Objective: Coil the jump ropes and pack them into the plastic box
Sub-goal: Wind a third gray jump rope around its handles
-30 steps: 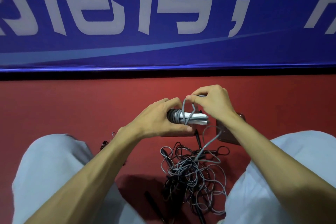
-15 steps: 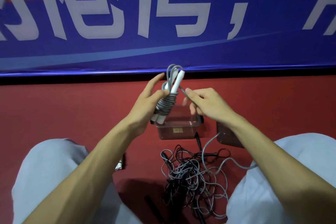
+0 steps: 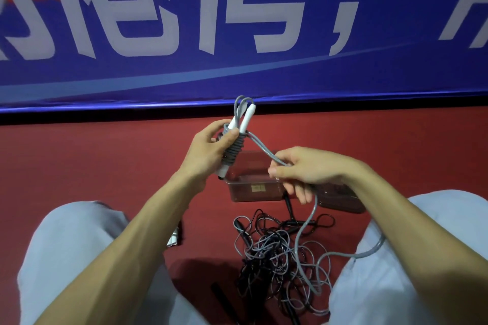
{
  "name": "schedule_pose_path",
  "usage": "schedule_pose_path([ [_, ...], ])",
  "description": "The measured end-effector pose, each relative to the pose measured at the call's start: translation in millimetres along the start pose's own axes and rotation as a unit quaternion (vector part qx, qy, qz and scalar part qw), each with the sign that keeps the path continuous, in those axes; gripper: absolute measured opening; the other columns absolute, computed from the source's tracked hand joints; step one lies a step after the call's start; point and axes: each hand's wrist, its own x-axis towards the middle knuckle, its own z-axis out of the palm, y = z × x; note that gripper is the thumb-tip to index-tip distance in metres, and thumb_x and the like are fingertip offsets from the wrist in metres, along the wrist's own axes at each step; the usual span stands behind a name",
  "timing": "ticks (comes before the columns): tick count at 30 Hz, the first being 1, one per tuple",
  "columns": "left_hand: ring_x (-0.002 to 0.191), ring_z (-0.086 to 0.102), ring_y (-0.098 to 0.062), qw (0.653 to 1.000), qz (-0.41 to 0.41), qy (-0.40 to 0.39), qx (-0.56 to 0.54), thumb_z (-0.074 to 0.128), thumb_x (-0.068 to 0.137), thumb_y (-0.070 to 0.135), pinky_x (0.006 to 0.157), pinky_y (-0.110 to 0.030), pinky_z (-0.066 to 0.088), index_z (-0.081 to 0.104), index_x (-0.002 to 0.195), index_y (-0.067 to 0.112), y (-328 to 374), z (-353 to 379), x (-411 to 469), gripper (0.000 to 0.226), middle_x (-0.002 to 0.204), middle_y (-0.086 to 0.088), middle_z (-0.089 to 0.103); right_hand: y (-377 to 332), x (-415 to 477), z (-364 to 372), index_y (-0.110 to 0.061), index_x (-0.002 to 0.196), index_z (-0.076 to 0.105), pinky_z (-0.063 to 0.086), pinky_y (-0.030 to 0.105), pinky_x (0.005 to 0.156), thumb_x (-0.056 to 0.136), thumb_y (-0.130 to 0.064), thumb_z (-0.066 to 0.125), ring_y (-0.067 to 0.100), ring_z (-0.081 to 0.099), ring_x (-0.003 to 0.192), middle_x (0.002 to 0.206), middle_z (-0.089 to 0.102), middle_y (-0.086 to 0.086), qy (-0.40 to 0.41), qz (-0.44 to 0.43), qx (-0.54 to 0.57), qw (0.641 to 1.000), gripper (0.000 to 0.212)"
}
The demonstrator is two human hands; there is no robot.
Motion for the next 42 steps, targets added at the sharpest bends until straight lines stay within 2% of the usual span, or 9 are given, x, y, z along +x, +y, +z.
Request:
schedule_pose_path([
  [6, 0.082, 0.066, -0.02, 0.918, 0.089, 0.019, 0.385, 0.068, 0.087, 0.046, 0.074, -0.037, 0.054, 0.059, 0.128, 0.032, -8, -7, 0, 0.044, 0.105, 0.003, 0.07, -2, -5, 3, -0.014, 0.104, 0.055, 0.052, 0.022, 0.057, 0.101, -0.015, 0.045, 0.01, 0.061, 0.053, 0.066, 0.059, 0.001, 0.01, -0.046, -0.183, 0.982, 0.011],
  [10, 0.081, 0.056, -0.018, 0.883, 0.088, -0.029, 0.46, 0.07, 0.085, 0.046, 0.066, -0.031, 0.039, 0.059, 0.124, 0.034, -9, -2, -2, 0.043, 0.097, 0.004, 0.065, -6, -8, 5, -0.013, 0.105, 0.056, 0.048, 0.022, 0.063, 0.102, -0.013, 0.039, 0.002, 0.055, 0.056, 0.077, 0.061, 0.001, 0.015, -0.089, -0.226, 0.97, 0.017],
  [13, 0.091, 0.061, -0.024, 0.844, 0.076, -0.092, 0.523, 0.071, 0.084, 0.044, 0.068, -0.034, 0.045, 0.057, 0.121, 0.04, -11, -1, 0, 0.04, 0.101, 0.005, 0.065, -9, -8, 8, -0.02, 0.109, 0.055, 0.045, 0.027, 0.063, 0.103, -0.016, 0.039, -0.002, 0.055, 0.056, 0.079, 0.062, -0.005, 0.038, -0.119, -0.264, 0.956, 0.017],
  [18, 0.086, 0.052, -0.019, 0.794, 0.093, -0.189, 0.571, 0.068, 0.08, 0.036, 0.069, -0.032, 0.042, 0.058, 0.122, 0.041, -9, 5, -6, 0.043, 0.089, 0.004, 0.051, -6, -6, 5, -0.028, 0.107, 0.06, 0.048, 0.037, 0.076, 0.1, -0.033, 0.047, 0.016, 0.06, 0.094, 0.101, 0.065, -0.01, 0.197, -0.156, -0.369, 0.895, 0.016],
  [22, 0.078, 0.043, -0.015, 0.77, 0.128, -0.198, 0.592, 0.066, 0.078, 0.037, 0.069, -0.03, 0.04, 0.057, 0.123, 0.044, -5, 7, -10, 0.046, 0.087, 0.004, 0.051, 4, 2, 4, -0.023, 0.098, 0.062, 0.04, 0.033, 0.07, 0.093, -0.044, 0.057, 0.018, 0.059, 0.09, 0.094, 0.064, -0.01, 0.313, -0.144, -0.331, 0.878, 0.022],
  [26, 0.091, 0.051, -0.014, 0.798, 0.122, -0.219, 0.547, 0.065, 0.082, 0.05, 0.072, -0.03, 0.04, 0.054, 0.129, 0.049, -1, 7, -16, 0.048, 0.079, 0.015, 0.044, 11, 12, 6, -0.019, 0.085, 0.065, 0.033, 0.028, 0.065, 0.087, -0.041, 0.067, 0.017, 0.054, 0.072, 0.073, 0.058, -0.009, 0.358, -0.124, -0.233, 0.895, 0.022],
  [31, 0.082, 0.055, -0.012, 0.818, 0.094, -0.215, 0.526, 0.048, 0.058, 0.088, 0.07, -0.031, 0.047, 0.061, 0.117, 0.052, 5, 12, -20, 0.071, 0.076, 0.016, 0.053, 9, 17, 4, -0.018, 0.077, 0.069, 0.053, 0.03, 0.051, 0.077, -0.036, 0.079, 0.015, 0.06, 0.049, 0.067, 0.065, 0.0, 0.316, -0.115, -0.087, 0.938, 0.02],
  [37, 0.076, 0.06, -0.015, 0.818, 0.09, -0.203, 0.53, 0.042, 0.057, 0.093, 0.062, -0.03, 0.046, 0.068, 0.103, 0.049, -1, 17, -20, 0.069, 0.077, 0.004, 0.065, 14, 18, -3, -0.021, 0.072, 0.072, 0.042, 0.016, 0.058, 0.067, -0.039, 0.086, 0.009, 0.057, 0.066, 0.068, 0.067, -0.005, 0.326, -0.087, -0.097, 0.936, 0.024],
  [42, 0.082, 0.065, -0.009, 0.909, 0.043, -0.181, 0.374, 0.057, 0.065, 0.061, 0.074, -0.032, 0.053, 0.066, 0.103, 0.053, 2, 13, -13, 0.039, 0.084, 0.015, 0.071, 15, 15, -11, -0.027, 0.089, 0.079, 0.049, 0.023, 0.081, 0.081, -0.041, 0.074, 0.002, 0.064, 0.088, 0.09, 0.075, -0.012, 0.316, -0.065, -0.076, 0.943, 0.017],
])
